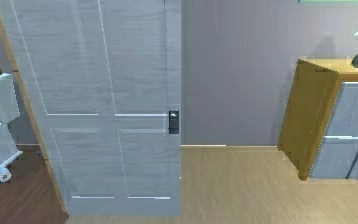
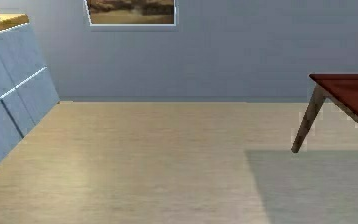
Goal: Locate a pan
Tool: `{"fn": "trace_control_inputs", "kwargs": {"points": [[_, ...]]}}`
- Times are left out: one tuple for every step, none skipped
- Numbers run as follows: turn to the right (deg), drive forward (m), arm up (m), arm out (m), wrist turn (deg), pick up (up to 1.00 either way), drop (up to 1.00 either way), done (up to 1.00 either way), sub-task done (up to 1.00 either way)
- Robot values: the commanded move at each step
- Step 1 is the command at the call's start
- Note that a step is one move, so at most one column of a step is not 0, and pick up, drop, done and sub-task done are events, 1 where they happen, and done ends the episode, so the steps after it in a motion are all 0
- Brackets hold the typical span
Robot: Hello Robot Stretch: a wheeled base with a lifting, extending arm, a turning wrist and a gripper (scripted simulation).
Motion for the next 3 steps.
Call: {"fn": "trace_control_inputs", "kwargs": {"points": [[-45.0,0.0,0.0,0.0,0.0,0.0,0.0,0.0,0.0],[-36.0,0.0,0.0,0.0,0.0,0.0,0.0,0.0,0.0],[0.0,1.0,0.0,0.0,0.0,0.0,0.0,0.0,0.0]]}}
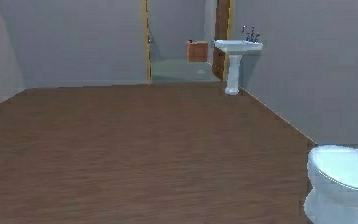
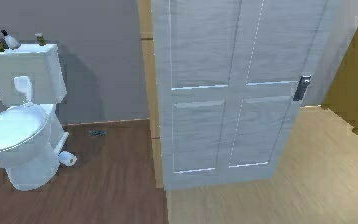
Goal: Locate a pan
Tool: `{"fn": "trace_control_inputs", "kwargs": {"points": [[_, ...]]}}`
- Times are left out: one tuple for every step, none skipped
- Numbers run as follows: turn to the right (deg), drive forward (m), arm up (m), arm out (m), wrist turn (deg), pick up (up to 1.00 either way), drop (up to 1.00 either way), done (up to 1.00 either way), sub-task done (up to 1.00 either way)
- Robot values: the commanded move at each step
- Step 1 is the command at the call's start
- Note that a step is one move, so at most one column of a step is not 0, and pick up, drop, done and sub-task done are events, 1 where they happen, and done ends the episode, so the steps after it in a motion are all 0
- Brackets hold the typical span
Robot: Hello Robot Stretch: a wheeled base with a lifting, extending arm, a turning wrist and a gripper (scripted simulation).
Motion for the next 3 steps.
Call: {"fn": "trace_control_inputs", "kwargs": {"points": [[0.0,1.0,0.0,0.0,0.0,0.0,0.0,0.0,0.0],[0.0,1.0,0.0,0.0,0.0,0.0,0.0,0.0,0.0],[0.0,1.0,0.0,0.0,0.0,0.0,0.0,0.0,0.0]]}}
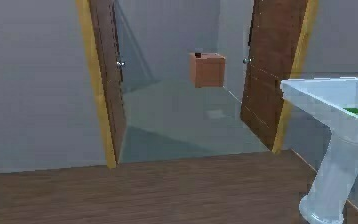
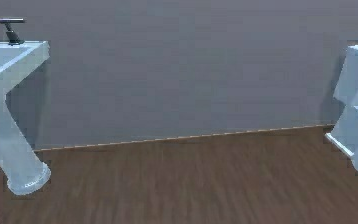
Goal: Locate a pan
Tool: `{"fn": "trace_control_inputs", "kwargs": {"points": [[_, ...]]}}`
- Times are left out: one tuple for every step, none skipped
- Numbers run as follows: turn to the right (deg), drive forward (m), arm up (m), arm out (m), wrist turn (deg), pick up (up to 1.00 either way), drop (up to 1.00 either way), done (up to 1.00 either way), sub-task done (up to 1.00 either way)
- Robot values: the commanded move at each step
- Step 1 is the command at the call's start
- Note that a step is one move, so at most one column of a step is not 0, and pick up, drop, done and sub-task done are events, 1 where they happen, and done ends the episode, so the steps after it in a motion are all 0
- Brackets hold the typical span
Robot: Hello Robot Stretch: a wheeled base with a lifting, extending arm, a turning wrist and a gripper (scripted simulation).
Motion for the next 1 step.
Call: {"fn": "trace_control_inputs", "kwargs": {"points": [[0.0,1.0,0.0,0.0,0.0,0.0,0.0,0.0,0.0]]}}
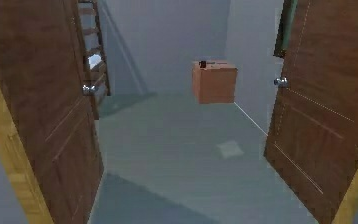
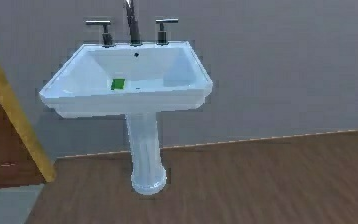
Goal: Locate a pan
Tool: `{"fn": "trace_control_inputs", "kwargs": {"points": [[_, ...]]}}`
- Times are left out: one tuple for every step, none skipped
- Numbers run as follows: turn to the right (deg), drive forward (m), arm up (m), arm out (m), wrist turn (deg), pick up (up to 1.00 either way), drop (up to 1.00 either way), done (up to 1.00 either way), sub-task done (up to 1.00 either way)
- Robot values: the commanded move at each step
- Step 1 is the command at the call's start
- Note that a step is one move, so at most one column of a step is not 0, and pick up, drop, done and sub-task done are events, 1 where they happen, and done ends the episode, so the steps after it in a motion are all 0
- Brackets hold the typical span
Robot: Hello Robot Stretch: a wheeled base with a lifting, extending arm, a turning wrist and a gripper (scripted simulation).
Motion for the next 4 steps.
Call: {"fn": "trace_control_inputs", "kwargs": {"points": [[-3.0,0.0,0.0,0.0,0.0,0.0,0.0,0.0,0.0],[0.0,0.6,0.0,0.0,0.0,0.0,0.0,0.0,0.0],[-3.0,0.0,0.0,0.0,0.0,0.0,0.0,0.0,0.0],[0.0,1.0,0.0,0.0,0.0,0.0,0.0,0.0,0.0]]}}
